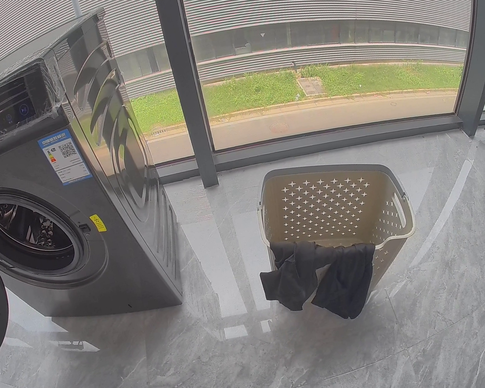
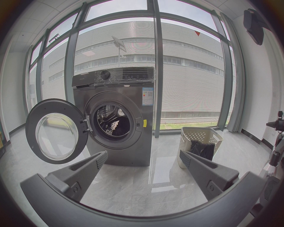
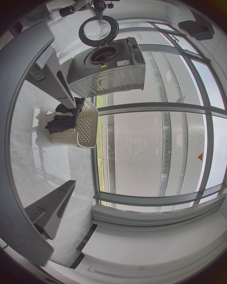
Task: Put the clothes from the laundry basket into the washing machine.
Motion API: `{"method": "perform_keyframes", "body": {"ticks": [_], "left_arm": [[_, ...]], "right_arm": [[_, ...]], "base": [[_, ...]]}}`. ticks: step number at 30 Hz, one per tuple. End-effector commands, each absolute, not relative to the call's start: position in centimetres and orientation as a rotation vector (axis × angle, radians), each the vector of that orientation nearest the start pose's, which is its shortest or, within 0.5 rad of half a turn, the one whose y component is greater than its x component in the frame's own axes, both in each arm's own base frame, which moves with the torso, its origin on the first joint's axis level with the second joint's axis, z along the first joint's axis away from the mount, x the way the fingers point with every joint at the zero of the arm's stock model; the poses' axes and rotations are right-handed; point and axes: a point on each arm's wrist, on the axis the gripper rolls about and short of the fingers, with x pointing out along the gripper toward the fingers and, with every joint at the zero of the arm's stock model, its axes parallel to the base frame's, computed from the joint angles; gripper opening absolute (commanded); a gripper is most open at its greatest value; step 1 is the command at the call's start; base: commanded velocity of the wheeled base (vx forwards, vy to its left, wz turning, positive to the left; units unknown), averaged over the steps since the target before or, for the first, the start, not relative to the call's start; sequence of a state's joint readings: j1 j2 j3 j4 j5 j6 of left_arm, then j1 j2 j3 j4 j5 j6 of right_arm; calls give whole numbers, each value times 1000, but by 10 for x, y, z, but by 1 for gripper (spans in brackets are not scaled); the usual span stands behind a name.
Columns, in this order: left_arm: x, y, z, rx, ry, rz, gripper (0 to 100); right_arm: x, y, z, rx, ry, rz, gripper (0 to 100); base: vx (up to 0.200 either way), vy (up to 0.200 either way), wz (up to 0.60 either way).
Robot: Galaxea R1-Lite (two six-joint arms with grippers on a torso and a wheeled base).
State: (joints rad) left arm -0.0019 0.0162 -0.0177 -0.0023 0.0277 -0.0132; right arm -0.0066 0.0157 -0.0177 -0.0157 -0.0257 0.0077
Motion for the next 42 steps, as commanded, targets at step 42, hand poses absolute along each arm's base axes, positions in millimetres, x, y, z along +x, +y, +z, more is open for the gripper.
{"method": "perform_keyframes", "body": {"ticks": [42], "left_arm": [[-23,1,76,-29,-5,26,100]], "right_arm": [[-23,0,77,6,-15,-32,100]], "base": [[33,-71,0]]}}
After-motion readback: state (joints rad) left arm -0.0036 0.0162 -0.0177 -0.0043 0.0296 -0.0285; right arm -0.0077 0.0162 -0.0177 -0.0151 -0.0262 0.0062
